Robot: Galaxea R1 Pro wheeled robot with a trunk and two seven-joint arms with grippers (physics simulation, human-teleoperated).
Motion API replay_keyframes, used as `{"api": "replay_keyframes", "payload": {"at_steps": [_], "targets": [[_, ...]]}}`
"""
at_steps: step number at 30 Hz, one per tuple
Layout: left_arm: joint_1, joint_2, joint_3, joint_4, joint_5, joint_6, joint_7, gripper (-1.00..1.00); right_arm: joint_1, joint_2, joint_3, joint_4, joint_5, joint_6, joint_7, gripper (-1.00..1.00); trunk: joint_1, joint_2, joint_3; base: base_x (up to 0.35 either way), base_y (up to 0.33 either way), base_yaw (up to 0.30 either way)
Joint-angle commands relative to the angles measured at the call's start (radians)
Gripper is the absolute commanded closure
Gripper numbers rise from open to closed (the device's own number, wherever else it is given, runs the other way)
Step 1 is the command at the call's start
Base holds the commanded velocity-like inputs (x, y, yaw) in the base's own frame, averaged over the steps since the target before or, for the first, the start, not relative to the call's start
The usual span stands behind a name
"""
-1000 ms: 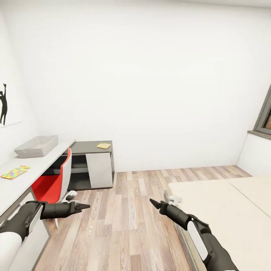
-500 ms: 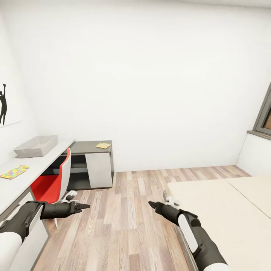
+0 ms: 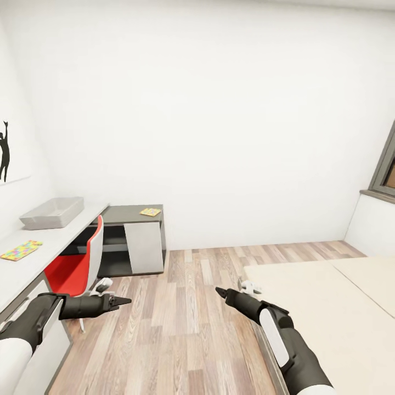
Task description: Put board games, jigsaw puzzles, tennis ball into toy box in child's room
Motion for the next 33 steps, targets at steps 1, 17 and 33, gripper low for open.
{"api": "replay_keyframes", "payload": {"at_steps": [1, 17, 33], "targets": [[0.000, -0.002, 0.004, 0.000, -0.004, 0.009, -0.004, -1.00, 0.000, 0.001, 0.001, -0.003, -0.001, 0.005, 0.001, -1.00, 0.000, -0.001, -0.002, 0.000, 0.000, 0.000], [0.000, -0.020, 0.003, 0.000, -0.005, 0.009, 0.010, -1.00, 0.002, 0.003, 0.007, -0.013, 0.003, -0.002, 0.004, -1.00, 0.000, -0.001, -0.023, 0.000, 0.000, 0.000], [0.000, -0.025, 0.002, 0.000, -0.005, 0.007, 0.019, -1.00, 0.003, 0.016, 0.008, -0.012, 0.006, -0.005, -0.004, -1.00, 0.000, -0.001, -0.032, -0.029, -0.098, 0.055]]}}
